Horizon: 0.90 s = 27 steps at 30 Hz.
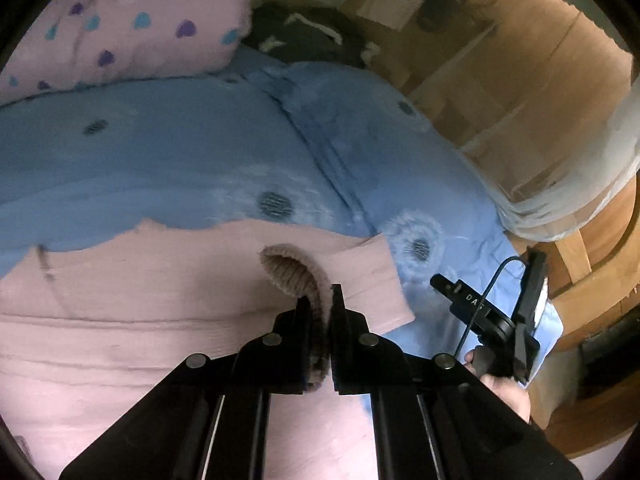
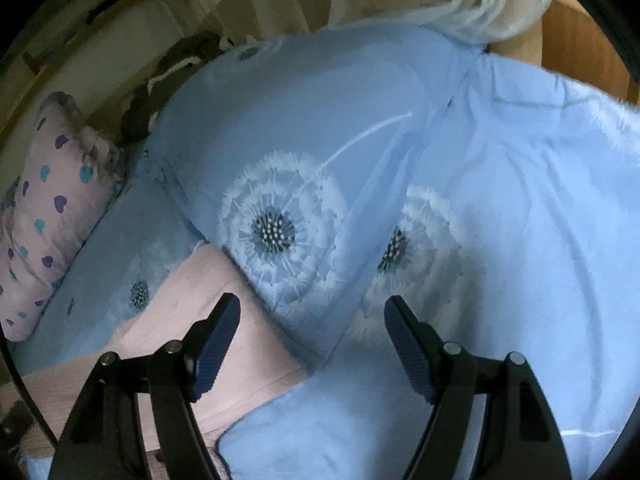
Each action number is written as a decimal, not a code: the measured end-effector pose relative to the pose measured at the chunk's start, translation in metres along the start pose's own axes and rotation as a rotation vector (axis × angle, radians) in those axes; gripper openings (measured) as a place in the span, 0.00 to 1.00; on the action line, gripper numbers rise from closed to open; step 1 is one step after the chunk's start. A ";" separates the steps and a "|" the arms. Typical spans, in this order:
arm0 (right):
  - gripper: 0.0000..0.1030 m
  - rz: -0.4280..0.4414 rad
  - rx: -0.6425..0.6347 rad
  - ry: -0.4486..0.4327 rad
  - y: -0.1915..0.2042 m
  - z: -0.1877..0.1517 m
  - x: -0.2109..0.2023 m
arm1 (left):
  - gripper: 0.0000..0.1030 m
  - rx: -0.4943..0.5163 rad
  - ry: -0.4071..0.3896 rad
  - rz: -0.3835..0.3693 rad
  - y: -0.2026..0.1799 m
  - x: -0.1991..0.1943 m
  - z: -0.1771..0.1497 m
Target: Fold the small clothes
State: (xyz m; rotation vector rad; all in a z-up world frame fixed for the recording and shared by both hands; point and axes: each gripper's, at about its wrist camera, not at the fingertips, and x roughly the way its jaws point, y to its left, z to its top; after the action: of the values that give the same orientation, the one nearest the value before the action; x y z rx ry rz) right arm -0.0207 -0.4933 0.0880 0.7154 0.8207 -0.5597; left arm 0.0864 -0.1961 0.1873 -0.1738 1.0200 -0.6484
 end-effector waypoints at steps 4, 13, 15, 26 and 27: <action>0.77 0.120 0.101 0.152 -0.011 -0.011 0.025 | 0.00 -0.028 -0.024 0.053 0.039 -0.034 -0.007; 0.76 0.102 0.037 0.250 -0.002 -0.029 0.049 | 0.00 -0.273 -0.074 0.086 0.152 -0.067 -0.042; 0.76 0.085 0.007 0.238 0.004 -0.030 0.047 | 0.00 -0.323 -0.075 0.049 0.169 -0.070 -0.050; 0.82 0.012 -0.141 0.206 0.026 -0.037 0.049 | 0.00 -0.315 -0.063 0.190 0.202 -0.087 -0.056; 0.83 0.002 -0.163 0.203 0.029 -0.039 0.050 | 0.00 -0.330 -0.057 0.200 0.209 -0.085 -0.058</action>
State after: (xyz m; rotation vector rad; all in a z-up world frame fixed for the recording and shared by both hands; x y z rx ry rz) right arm 0.0100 -0.4543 0.0394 0.6294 1.0419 -0.4165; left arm 0.0958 0.0293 0.1300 -0.3714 1.0695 -0.2886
